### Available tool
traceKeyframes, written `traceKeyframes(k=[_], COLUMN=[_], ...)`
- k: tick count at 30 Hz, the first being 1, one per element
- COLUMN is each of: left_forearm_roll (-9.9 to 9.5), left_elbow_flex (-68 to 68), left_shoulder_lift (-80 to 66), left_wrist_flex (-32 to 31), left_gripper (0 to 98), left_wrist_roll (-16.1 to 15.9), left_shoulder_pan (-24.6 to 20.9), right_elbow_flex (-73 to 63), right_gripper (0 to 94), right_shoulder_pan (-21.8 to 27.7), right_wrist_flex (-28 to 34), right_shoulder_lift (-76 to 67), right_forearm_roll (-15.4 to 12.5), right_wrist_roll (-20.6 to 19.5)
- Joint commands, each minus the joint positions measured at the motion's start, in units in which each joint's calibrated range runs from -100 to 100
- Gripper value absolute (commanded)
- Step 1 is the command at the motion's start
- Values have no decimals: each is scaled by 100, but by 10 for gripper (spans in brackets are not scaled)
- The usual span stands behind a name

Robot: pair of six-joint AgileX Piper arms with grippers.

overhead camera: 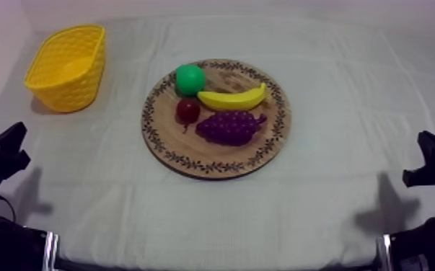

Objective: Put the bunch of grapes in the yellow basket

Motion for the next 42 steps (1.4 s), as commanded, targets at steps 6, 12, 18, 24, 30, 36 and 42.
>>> traceKeyframes(k=[6, 12, 18, 24, 30, 36, 42], left_forearm_roll=[-1, -1, -1, -1, -20, -12, 4], left_elbow_flex=[4, 4, 4, 4, -5, -51, -104], left_shoulder_lift=[0, 0, 0, 0, 7, 1, 0], left_wrist_flex=[-1, -1, -1, -1, 140, 374, 427], left_gripper=[0, 0, 0, 0, 0, 0, 0], left_wrist_roll=[1, 1, 2, -26, 46, -88, -334], left_shoulder_pan=[-1, -1, -1, 157, 1022, 1622, 1953], right_elbow_flex=[-4, -4, -4, -4, -4, -4, -4], right_gripper=[3, 3, 3, 3, 3, 3, 3], right_shoulder_pan=[2, 2, 2, 2, 2, 2, 2], right_wrist_flex=[0, 0, 0, 0, 0, 0, 0], right_shoulder_lift=[0, 0, 0, 0, 0, 0, 0], right_forearm_roll=[-2, -2, -2, -2, -2, -2, -2], right_wrist_roll=[-2, -2, -2, -3, -3, -4, -2])
